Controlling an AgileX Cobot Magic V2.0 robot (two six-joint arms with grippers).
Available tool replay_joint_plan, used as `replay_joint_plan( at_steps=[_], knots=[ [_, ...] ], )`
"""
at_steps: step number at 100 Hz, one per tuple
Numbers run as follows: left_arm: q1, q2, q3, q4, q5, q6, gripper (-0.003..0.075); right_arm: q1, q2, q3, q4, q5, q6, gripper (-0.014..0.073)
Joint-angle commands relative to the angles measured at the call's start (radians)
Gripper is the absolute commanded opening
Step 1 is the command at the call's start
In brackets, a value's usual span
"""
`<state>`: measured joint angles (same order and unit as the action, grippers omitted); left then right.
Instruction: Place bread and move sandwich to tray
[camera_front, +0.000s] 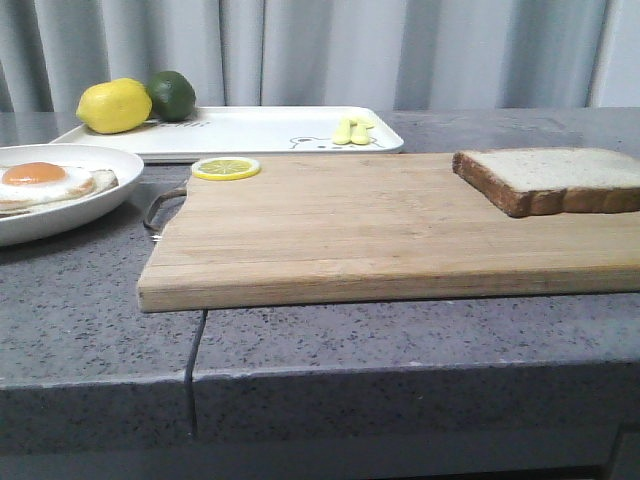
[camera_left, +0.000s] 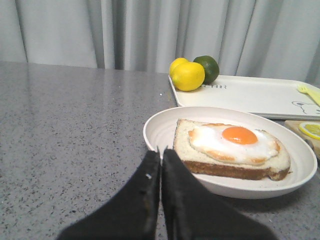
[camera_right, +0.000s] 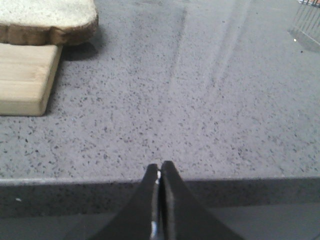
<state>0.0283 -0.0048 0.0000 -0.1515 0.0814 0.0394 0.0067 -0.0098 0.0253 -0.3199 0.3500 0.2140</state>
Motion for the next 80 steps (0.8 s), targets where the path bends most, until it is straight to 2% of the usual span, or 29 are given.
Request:
replay_joint_plan(
  at_steps=[1, 20, 31, 47, 56, 63, 80],
  knots=[
    [-0.006, -0.031, 0.015, -0.001, -0.124, -0.008, -0.0020, -0.004, -0.021, 0.005, -0.025, -0.163, -0.002, -0.0062],
    [-0.006, -0.031, 0.015, -0.001, -0.280, -0.008, -0.0020, -0.004, -0.021, 0.005, -0.025, -0.373, -0.002, -0.0062],
    [-0.006, -0.031, 0.015, -0.001, -0.379, -0.008, -0.0020, -0.004, -0.021, 0.005, -0.025, -0.430, -0.002, -0.0062],
    [-0.006, -0.031, 0.014, -0.001, -0.386, -0.008, -0.0020, -0.004, -0.021, -0.005, -0.024, -0.494, -0.002, -0.0062],
    [-0.006, -0.031, -0.003, -0.001, -0.376, -0.008, -0.0020, -0.004, -0.019, -0.026, -0.025, -0.490, -0.002, -0.0062],
    [-0.006, -0.029, -0.030, -0.001, -0.344, -0.008, -0.0020, -0.004, -0.009, -0.057, 0.009, -0.472, 0.050, -0.0062],
    [-0.006, 0.008, -0.125, 0.021, -0.228, -0.008, -0.0020, -0.005, 0.091, -0.201, 0.084, -0.232, 0.113, -0.0062]
  ],
)
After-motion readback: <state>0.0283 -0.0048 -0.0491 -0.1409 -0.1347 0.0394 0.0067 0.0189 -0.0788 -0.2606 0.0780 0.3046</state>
